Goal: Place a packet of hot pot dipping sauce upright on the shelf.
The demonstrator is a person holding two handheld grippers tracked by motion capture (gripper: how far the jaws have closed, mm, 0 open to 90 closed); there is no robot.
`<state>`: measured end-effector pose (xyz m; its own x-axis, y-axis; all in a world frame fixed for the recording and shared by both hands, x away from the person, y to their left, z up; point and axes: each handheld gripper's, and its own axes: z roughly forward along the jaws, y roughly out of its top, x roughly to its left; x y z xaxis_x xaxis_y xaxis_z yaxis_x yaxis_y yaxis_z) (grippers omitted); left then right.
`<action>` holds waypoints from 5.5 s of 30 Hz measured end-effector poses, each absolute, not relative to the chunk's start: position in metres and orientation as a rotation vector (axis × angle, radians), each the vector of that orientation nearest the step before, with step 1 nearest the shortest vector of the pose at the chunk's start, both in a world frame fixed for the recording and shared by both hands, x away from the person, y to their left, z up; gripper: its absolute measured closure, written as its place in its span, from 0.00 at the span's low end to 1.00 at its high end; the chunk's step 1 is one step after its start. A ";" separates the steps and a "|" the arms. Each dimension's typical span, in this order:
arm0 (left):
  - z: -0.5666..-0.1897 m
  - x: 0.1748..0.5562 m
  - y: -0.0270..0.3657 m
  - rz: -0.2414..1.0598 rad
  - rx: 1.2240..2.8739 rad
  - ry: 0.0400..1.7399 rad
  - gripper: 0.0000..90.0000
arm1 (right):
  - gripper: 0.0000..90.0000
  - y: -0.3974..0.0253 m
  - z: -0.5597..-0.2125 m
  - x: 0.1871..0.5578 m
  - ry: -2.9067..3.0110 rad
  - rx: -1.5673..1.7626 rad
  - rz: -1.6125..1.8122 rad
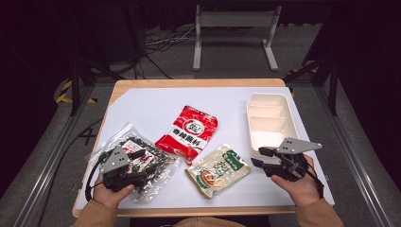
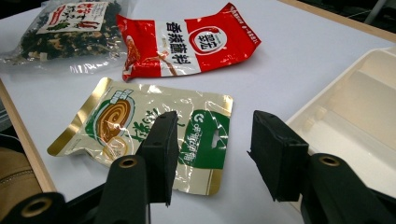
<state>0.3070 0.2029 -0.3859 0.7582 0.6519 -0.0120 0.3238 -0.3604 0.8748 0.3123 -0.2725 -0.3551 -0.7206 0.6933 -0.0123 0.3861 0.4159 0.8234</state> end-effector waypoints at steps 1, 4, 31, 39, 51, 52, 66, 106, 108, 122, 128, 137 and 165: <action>-0.386 0.307 0.203 0.419 1.970 0.738 0.39 | 0.57 -0.273 -0.355 0.312 2.323 0.926 1.215; -0.385 0.307 0.204 0.420 1.962 0.737 0.39 | 0.56 -0.272 -0.355 0.312 2.325 0.923 1.216; -0.386 0.305 0.207 0.427 1.957 0.757 0.38 | 0.51 -0.261 -0.358 0.317 2.345 0.875 1.229; -0.386 0.305 0.208 0.425 1.960 0.761 0.38 | 0.50 -0.253 -0.362 0.324 2.376 0.870 1.207; -0.387 0.305 0.207 0.428 1.962 0.761 0.37 | 0.48 -0.245 -0.374 0.333 2.419 0.897 1.159; -0.387 0.305 0.207 0.428 1.962 0.761 0.37 | 0.48 -0.244 -0.375 0.333 2.423 0.899 1.148; -0.388 0.305 0.206 0.428 1.969 0.760 0.36 | 0.44 -0.239 -0.395 0.341 2.489 0.950 1.081; -0.390 0.306 0.204 0.434 1.983 0.765 0.35 | 0.46 -0.246 -0.426 0.360 2.649 1.326 1.018; -0.390 0.306 0.204 0.431 1.982 0.769 0.35 | 0.50 -0.246 -0.424 0.359 2.639 1.322 1.033; -0.390 0.306 0.204 0.435 1.982 0.771 0.35 | 0.61 -0.238 -0.413 0.353 2.642 1.264 1.231; -0.390 0.306 0.204 0.438 1.987 0.766 0.35 | 0.60 -0.227 -0.419 0.358 2.691 1.253 1.239; -0.390 0.306 0.204 0.438 1.984 0.767 0.35 | 0.67 -0.216 -0.431 0.366 2.736 1.242 1.130; -0.390 0.306 0.205 0.438 1.979 0.774 0.35 | 1.00 -0.214 -0.403 0.366 2.741 1.112 1.105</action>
<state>0.3064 0.2052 -0.3898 0.7372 0.6756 -0.0063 0.3420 -0.3651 0.8659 0.3663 -0.2137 -0.4026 -0.7518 0.6057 0.2606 0.6171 0.5072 0.6016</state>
